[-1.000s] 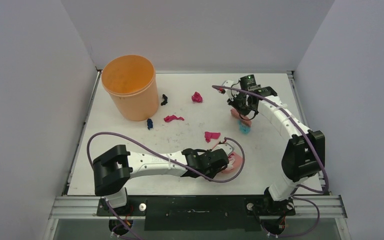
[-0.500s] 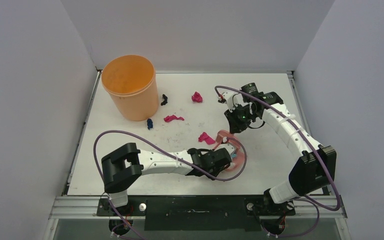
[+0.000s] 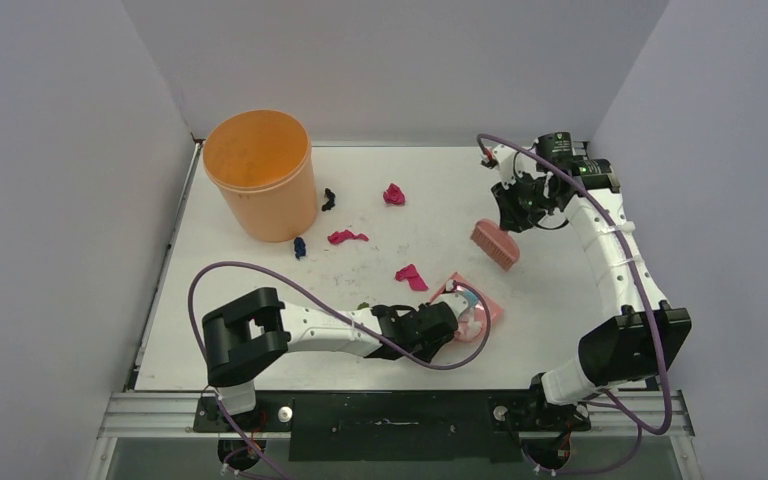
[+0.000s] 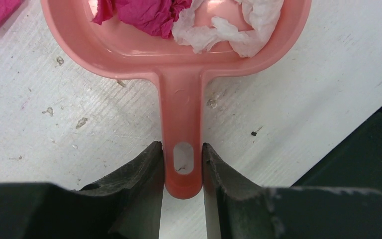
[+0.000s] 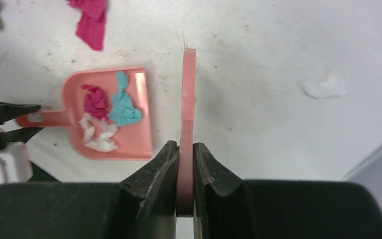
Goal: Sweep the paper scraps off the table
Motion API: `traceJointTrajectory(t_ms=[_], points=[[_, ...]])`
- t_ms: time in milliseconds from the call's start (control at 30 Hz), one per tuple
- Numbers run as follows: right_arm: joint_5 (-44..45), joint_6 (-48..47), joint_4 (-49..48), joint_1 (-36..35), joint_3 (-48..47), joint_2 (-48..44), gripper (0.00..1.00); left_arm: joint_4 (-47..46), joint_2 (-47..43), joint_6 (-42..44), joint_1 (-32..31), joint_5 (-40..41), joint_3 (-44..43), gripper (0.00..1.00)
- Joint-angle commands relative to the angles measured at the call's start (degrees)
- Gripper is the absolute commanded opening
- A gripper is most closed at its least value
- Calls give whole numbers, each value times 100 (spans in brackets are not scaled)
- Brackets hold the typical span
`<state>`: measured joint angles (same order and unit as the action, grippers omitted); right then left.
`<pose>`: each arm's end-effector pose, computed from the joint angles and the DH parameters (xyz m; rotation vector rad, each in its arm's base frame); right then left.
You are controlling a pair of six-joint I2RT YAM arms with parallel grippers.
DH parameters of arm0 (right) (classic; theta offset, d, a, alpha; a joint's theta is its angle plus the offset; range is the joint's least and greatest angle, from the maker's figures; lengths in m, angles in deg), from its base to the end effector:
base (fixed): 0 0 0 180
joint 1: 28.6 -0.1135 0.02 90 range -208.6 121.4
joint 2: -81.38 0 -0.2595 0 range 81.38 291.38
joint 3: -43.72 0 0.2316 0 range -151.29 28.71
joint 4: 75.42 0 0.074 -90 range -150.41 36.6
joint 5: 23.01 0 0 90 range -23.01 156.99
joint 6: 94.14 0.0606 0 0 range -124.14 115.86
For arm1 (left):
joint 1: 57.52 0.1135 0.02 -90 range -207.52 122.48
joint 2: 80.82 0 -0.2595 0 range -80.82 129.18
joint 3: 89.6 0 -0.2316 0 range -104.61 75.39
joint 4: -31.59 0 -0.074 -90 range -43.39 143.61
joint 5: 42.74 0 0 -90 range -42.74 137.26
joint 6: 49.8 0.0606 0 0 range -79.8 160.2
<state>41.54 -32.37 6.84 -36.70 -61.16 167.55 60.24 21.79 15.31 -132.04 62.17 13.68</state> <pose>0.2729 0.0651 0.3315 -0.9329 2.4048 0.4669 0.1116 -0.3446 0.1576 0.9620 2.3317 -0.4013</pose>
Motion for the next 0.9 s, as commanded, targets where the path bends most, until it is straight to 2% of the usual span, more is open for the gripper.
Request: traceJointTrajectory(t_ms=[0, 133, 233, 400, 533, 600, 667, 767, 867], points=[[735, -344, -651, 30, -152, -39, 5, -417, -333, 101, -10, 40, 14, 0], [1966, -290, -1864, 33, 307, -152, 5, -228, -363, 99, -18, -41, -51, 0], [2874, -458, -2975, 43, 867, -220, 5, 273, -381, -31, -36, -74, -287, 0], [3437, -678, -4067, 91, 1229, -122, 5, 1463, -359, -161, -126, -225, -977, 0], [3762, -971, -4683, 177, 1299, 259, 5, 1904, -317, -180, -133, -147, -1242, 0], [3761, -981, -4779, 305, 1217, 531, 5, 1846, -284, -141, -133, -30, -1192, 1], [3661, -957, -4806, 433, 1068, 770, 5, 1524, -248, -33, -133, -8, -1039, 5], [3548, -936, -4784, 579, 873, 1004, 5, 850, -206, 237, -133, -77, -696, 6], [3417, -892, -4716, 688, 722, 1082, 5, 628, -131, 378, -139, -64, -603, 8]])
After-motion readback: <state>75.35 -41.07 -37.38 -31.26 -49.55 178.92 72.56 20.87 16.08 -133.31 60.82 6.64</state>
